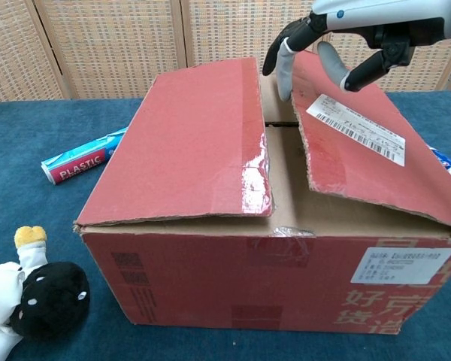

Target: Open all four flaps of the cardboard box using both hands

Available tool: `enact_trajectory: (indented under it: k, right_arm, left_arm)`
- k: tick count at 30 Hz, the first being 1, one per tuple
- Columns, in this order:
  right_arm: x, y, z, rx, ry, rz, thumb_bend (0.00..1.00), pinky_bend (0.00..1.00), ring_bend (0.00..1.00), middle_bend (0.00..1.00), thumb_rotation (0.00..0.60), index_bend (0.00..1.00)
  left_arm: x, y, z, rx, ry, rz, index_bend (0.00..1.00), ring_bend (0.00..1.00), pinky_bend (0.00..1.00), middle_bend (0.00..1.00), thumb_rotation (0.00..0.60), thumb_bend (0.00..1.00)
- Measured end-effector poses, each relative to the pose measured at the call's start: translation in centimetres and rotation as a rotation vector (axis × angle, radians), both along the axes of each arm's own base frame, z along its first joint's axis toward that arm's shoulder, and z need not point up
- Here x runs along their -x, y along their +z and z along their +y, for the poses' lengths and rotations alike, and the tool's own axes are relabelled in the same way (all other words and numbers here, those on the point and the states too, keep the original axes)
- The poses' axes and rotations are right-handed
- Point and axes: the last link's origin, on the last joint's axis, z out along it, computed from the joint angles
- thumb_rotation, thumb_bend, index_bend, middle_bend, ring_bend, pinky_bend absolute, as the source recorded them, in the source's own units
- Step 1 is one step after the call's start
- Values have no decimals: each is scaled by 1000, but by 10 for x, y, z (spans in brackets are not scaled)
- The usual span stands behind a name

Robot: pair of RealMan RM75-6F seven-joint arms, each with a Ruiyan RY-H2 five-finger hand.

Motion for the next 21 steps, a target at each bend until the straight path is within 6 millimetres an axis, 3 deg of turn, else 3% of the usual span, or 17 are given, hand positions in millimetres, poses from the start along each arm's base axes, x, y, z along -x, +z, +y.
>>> enact_trajectory:
  k: [21]
  right_arm:
    - [8, 44, 1, 128, -2, 40, 1000, 0, 0, 197, 600, 485]
  left_arm:
    - [-5, 0, 3, 12, -16, -4, 136, 0, 0, 0, 425, 61]
